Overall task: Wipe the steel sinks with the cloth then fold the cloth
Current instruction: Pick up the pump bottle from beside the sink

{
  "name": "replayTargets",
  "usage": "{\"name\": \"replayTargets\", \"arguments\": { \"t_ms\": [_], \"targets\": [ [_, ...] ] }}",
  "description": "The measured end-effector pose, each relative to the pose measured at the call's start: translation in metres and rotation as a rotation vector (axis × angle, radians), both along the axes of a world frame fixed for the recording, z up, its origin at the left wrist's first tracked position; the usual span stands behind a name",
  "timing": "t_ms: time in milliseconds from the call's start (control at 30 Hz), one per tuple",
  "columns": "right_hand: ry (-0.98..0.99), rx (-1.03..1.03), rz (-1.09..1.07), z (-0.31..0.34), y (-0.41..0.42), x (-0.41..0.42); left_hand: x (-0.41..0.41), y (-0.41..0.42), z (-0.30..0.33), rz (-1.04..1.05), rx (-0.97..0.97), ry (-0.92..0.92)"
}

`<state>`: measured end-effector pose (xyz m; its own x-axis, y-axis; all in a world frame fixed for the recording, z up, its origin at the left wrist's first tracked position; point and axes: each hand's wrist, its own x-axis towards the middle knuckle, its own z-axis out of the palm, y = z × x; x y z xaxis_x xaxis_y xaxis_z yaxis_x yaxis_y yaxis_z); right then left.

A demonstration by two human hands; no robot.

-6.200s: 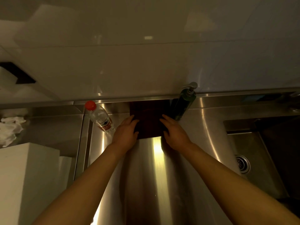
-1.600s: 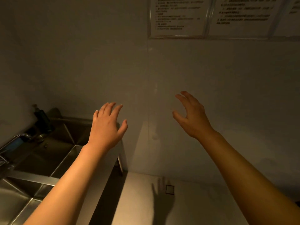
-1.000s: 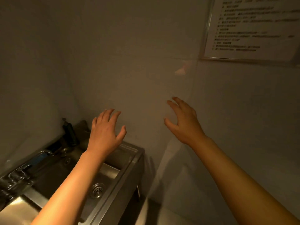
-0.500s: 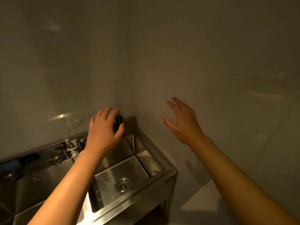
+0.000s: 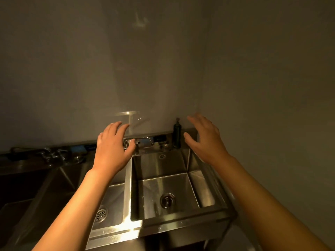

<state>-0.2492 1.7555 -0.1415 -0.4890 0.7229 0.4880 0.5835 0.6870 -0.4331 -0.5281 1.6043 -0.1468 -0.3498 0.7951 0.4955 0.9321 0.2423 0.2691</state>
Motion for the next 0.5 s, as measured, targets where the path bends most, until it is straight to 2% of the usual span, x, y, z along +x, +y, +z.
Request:
{"name": "replayTargets", "arguments": {
  "t_ms": [500],
  "targets": [
    [-0.08,-0.096,-0.017,-0.032,0.135,-0.088,-0.093,0.145,-0.062,-0.041,-0.035,-0.177]
  ]
}}
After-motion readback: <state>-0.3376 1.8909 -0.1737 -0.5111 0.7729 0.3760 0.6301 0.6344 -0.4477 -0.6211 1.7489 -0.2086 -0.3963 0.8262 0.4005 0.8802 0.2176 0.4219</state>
